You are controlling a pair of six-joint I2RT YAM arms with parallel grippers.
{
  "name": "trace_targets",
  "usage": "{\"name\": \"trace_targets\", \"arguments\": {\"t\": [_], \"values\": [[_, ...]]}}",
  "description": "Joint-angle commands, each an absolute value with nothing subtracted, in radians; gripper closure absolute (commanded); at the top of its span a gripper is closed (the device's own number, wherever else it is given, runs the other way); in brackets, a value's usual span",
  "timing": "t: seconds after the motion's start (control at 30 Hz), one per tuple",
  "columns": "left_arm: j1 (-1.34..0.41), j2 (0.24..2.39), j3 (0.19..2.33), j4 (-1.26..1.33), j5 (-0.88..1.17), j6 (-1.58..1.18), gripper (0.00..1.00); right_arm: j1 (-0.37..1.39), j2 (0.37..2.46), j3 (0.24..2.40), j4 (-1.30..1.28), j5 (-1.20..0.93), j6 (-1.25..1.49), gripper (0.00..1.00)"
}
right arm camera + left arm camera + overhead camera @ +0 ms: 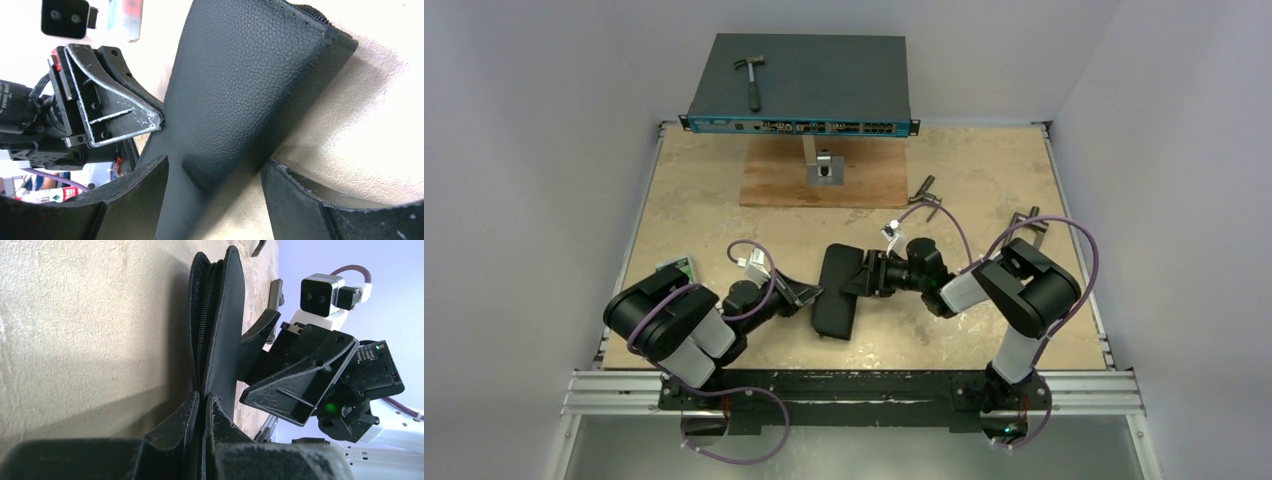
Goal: Sort the hair-cutting tools
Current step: Zip the hairdressing tool bag at the center of the board.
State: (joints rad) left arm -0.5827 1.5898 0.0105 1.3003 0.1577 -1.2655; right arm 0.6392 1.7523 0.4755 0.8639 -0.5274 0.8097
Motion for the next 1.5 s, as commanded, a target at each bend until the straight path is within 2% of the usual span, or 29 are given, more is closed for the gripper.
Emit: {"name": "trace_targets", "arguments": {"t": [0.0, 0.4, 0.6, 0.87, 0.97, 1.07, 1.13, 1.23, 1.3, 1.37, 1.47], "values": [[-0.579, 1.591, 0.015, 1.424, 0.184, -1.301, 1.00, 0.642, 1.793, 0.450, 0.922, -0.590, 0.854, 0.33], [-0.581, 1.579, 0.050, 1.423, 0.192, -1.325, 1.00, 0.641, 1.936, 0.410, 1.435, -0.740, 1.092, 0.37], [-0.581, 1.521, 0.057, 1.424, 0.181, -1.341, 1.00, 0.642, 1.961, 0.411, 1.486, -0.755, 1.120, 0.35], [-0.607, 1.512, 0.078, 1.409, 0.175, -1.334, 1.00, 0.641, 1.924, 0.411, 1.588, -0.756, 1.194, 0.49], [-0.616, 1.513, 0.078, 1.414, 0.172, -1.334, 1.00, 0.641, 1.906, 0.402, 1.646, -0.732, 1.233, 0.50], [-0.617, 1.502, 0.076, 1.411, 0.177, -1.332, 1.00, 0.641, 1.894, 0.396, 1.721, -0.716, 1.284, 0.58], [-0.618, 1.484, 0.074, 1.405, 0.182, -1.331, 1.00, 0.640, 1.878, 0.396, 1.753, -0.718, 1.312, 0.68], [-0.616, 1.424, 0.073, 1.369, 0.181, -1.319, 1.00, 0.639, 1.828, 0.396, 1.730, -0.730, 1.314, 0.82], [-0.617, 1.349, 0.085, 1.278, 0.184, -1.297, 1.00, 0.637, 1.778, 0.396, 1.678, -0.738, 1.289, 0.88], [-0.616, 1.232, 0.121, 1.110, 0.186, -1.252, 0.87, 0.634, 1.726, 0.393, 1.615, -0.749, 1.261, 0.91], [-0.616, 0.982, 0.183, 0.727, 0.137, -1.133, 0.61, 0.627, 1.636, 0.387, 1.510, -0.758, 1.225, 0.93]]}}
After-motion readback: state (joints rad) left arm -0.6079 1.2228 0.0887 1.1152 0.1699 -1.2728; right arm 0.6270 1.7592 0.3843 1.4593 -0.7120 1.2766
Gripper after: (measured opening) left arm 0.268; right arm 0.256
